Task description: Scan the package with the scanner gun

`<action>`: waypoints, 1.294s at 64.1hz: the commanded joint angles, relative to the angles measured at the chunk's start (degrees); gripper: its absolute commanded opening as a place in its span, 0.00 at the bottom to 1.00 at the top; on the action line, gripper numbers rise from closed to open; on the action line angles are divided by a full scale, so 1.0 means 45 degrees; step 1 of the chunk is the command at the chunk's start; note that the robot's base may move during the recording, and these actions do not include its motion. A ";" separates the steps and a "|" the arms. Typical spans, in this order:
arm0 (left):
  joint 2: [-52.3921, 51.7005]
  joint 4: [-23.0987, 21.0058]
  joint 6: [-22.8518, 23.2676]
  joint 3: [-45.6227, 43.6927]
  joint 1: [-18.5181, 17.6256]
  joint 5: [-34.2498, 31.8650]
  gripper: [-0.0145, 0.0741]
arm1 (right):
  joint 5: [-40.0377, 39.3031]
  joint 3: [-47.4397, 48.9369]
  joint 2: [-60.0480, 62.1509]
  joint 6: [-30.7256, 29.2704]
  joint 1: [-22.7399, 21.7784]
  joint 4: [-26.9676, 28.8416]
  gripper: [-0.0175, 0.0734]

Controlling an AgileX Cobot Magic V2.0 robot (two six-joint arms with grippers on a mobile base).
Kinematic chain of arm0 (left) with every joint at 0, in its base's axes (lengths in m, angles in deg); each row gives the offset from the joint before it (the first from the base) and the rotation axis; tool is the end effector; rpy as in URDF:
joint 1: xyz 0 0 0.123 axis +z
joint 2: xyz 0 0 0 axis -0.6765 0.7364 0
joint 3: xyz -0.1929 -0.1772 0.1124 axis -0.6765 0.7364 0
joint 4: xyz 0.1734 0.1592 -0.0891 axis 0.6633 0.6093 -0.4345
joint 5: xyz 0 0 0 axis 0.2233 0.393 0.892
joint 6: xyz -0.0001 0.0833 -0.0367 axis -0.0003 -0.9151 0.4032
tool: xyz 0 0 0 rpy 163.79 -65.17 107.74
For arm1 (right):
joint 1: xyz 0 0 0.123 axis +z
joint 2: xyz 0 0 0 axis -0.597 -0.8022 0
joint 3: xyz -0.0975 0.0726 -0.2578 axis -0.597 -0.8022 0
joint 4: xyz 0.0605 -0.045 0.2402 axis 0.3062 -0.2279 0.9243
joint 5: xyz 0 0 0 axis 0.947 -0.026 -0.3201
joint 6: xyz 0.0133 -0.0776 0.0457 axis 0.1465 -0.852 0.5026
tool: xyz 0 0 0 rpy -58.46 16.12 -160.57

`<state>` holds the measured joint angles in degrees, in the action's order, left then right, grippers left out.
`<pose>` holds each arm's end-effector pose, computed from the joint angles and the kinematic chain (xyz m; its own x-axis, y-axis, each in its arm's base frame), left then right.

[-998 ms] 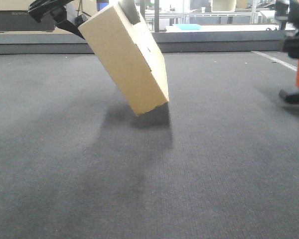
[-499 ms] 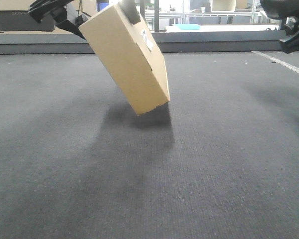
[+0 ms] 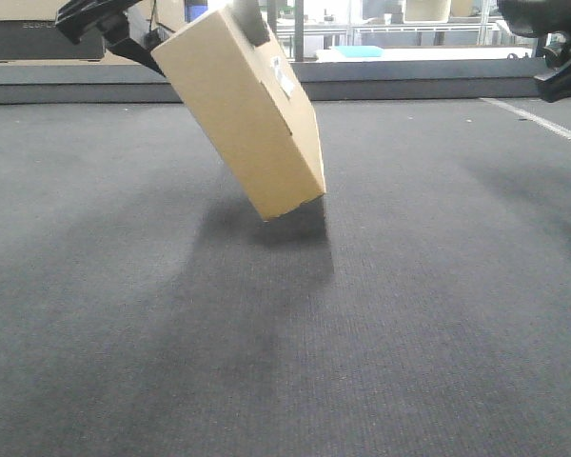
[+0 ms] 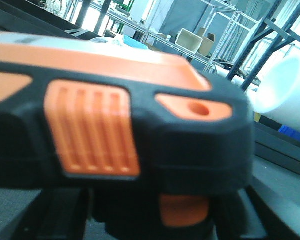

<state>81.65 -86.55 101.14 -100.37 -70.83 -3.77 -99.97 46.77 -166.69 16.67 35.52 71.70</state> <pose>0.3393 -0.1876 0.3241 -0.8078 -0.2144 -0.5490 0.0500 0.9032 -0.4262 0.3181 -0.0251 0.2188 -0.0703 -0.4005 -0.9136 0.2164 0.8879 -0.4059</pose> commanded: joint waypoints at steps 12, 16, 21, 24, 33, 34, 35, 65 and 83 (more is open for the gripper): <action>-0.0025 -0.0086 -0.0080 -0.0052 -0.0001 -0.0228 0.04 | -0.0926 0.0145 0.0862 0.3584 -0.0095 0.0053 0.01; -0.0025 -0.0086 -0.0080 -0.0052 -0.0001 -0.0228 0.04 | -0.1002 0.0145 0.0862 0.4133 -0.0125 0.0053 0.01; -0.0025 -0.0086 -0.0080 -0.0052 -0.0001 -0.0228 0.04 | -0.1198 0.0145 0.0862 0.4806 -0.0184 0.0053 0.01; -0.0025 -0.0086 -0.0080 -0.0052 -0.0001 -0.0228 0.04 | -0.1462 0.0145 0.0862 0.5504 -0.0302 0.0053 0.01; -0.0025 -0.0086 -0.0080 -0.0052 -0.0001 -0.0228 0.04 | -0.2830 0.0087 0.0674 0.8525 -0.1097 -0.0271 0.01; -0.0025 -0.0086 -0.0080 -0.0052 -0.0001 -0.0228 0.04 | -0.3025 0.0054 0.0626 0.8847 -0.1210 -0.0494 0.01; -0.0025 -0.0086 -0.0080 -0.0052 -0.0001 -0.0228 0.04 | -0.3123 0.0001 0.0579 0.9151 -0.1333 -0.0591 0.01; -0.0025 -0.0086 -0.0080 -0.0052 -0.0001 -0.0251 0.04 | -0.3396 -0.0481 -0.1145 1.0527 -0.2153 -0.4186 0.01; -0.0025 -0.0063 -0.0080 -0.0052 -0.0001 -0.0301 0.04 | -0.3396 -0.0481 -0.1892 1.0527 -0.2151 -0.4236 0.01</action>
<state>81.65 -86.68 101.14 -100.37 -70.83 -3.77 -111.09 44.32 -175.36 63.71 25.81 52.97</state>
